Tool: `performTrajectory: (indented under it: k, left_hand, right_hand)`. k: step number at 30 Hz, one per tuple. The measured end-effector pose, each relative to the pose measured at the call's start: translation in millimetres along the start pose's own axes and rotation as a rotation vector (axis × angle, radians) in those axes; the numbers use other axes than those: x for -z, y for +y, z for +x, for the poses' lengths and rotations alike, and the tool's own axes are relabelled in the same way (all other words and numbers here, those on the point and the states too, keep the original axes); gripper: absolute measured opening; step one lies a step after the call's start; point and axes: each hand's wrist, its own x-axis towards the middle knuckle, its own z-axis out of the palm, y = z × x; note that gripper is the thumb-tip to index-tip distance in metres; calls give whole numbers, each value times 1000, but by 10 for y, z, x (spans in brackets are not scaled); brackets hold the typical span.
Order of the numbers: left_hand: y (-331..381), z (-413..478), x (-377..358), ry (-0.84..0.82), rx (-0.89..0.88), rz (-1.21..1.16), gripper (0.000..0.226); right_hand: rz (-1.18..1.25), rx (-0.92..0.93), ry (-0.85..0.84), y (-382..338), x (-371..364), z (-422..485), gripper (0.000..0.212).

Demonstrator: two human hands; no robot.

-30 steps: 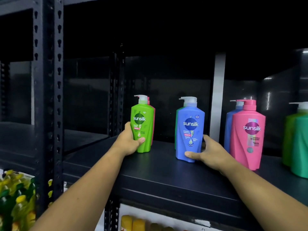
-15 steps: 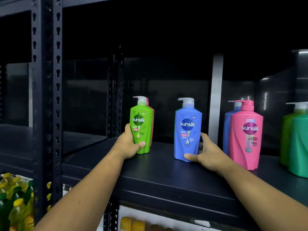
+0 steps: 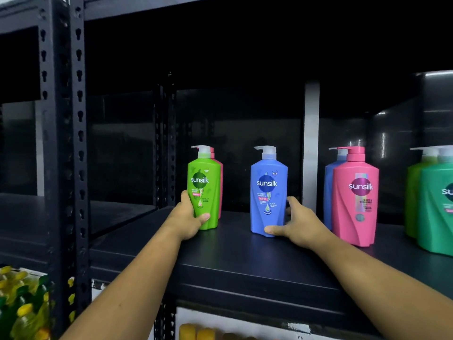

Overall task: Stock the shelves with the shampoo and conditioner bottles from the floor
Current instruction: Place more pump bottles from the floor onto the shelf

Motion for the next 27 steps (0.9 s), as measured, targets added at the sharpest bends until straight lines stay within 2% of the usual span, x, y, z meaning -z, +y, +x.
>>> performTrajectory:
  k: [8, 16, 18, 20, 23, 25, 27]
  left_hand:
    - [19, -20, -7, -52, 59, 28, 65]
    - [29, -33, 6, -84, 110, 71, 68]
    - [33, -34, 18, -94, 113, 96, 72]
    - [58, -62, 38, -106, 135, 121, 81]
    - [115, -142, 62, -139, 182, 254, 101]
    - [150, -207, 63, -165, 202, 375, 103]
    - [197, -304, 71, -198, 217, 450, 94]
  right_hand:
    - [75, -13, 64, 22, 33, -19, 65]
    - [20, -14, 48, 97, 40, -9, 80]
    - [13, -1, 112, 68, 43, -21, 80]
    - [-2, 15, 260, 8, 91, -48, 76]
    - [-94, 172, 417, -71, 138, -132, 55]
    - [-141, 353, 345, -133, 109, -182, 40]
    - [-167, 471, 116, -212, 19, -232, 33]
